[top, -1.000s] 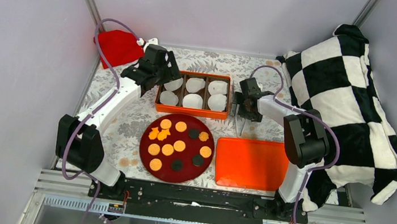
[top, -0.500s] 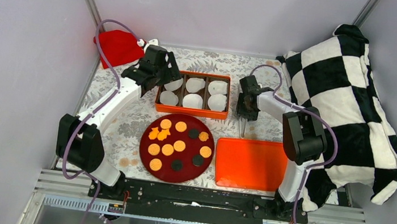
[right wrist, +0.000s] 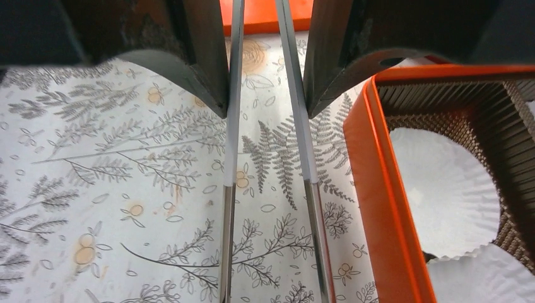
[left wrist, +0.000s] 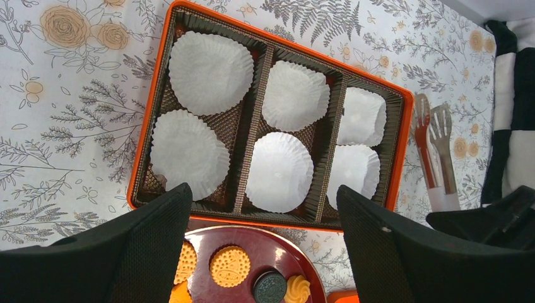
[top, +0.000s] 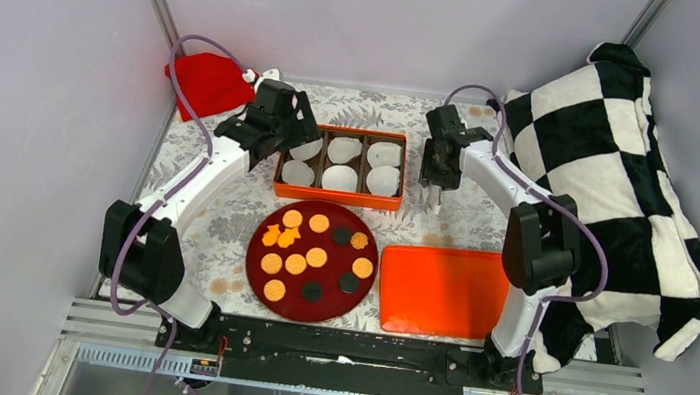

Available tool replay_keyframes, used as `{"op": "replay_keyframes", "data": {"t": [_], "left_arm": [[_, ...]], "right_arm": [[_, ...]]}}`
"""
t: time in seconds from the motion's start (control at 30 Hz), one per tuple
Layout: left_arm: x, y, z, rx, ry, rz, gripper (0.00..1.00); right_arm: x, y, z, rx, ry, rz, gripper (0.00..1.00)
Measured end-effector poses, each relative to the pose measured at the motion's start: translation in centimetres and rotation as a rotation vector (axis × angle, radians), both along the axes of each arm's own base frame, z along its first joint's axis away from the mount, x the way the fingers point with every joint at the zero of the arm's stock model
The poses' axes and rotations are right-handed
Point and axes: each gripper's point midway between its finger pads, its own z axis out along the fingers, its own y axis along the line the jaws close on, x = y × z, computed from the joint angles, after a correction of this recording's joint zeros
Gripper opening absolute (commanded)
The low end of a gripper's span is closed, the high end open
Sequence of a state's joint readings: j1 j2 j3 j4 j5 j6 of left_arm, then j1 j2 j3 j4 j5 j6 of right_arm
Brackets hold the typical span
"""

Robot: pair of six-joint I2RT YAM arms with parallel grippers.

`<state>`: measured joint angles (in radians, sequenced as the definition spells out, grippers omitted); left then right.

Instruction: Pack the cookies

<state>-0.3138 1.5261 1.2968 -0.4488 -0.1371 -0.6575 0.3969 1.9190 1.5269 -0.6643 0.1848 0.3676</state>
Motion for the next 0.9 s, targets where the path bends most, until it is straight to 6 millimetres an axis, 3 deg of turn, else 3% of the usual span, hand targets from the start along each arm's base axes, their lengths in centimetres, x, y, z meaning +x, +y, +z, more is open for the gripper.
{"op": "replay_keyframes", "data": {"t": [0.1,0.2,0.33,0.47,0.57,0.67,0.73,0.9], "left_arm": [[0.0,0.0,0.0,-0.001,0.000,-0.001,0.89],[0.0,-0.2,0.0,-0.011,0.001,-0.007,0.88],[-0.1,-0.7,-0.3,-0.033,0.003,-0.020,0.88],[-0.3,-1.2,-0.5,-0.051,0.007,-0.033,0.88],[-0.2,-1.5,-0.3,-0.057,0.001,-0.039,0.88],[-0.2,-1.9,-0.2,-0.062,-0.008,-0.047,0.88],[-0.3,-2.0,-0.4,-0.061,-0.006,-0.051,0.88],[-0.5,-2.1,-0.9,-0.059,0.003,-0.053,0.88]], "right_arm": [[-0.7,-0.5,0.9,-0.009,-0.013,0.000,0.50],[-3.2,-1.3,0.4,-0.025,0.016,0.005,0.50],[-7.7,-2.7,-2.5,-0.062,0.115,0.005,0.51],[-10.5,-3.9,-4.9,-0.095,0.199,-0.012,0.52],[-10.7,-4.2,-5.4,-0.110,0.206,-0.024,0.60],[-10.2,-4.3,-5.6,-0.121,0.195,-0.041,0.83],[-10.0,-4.4,-6.1,-0.132,0.194,-0.054,0.92],[-9.7,-4.6,-6.6,-0.152,0.193,-0.070,0.95]]}}
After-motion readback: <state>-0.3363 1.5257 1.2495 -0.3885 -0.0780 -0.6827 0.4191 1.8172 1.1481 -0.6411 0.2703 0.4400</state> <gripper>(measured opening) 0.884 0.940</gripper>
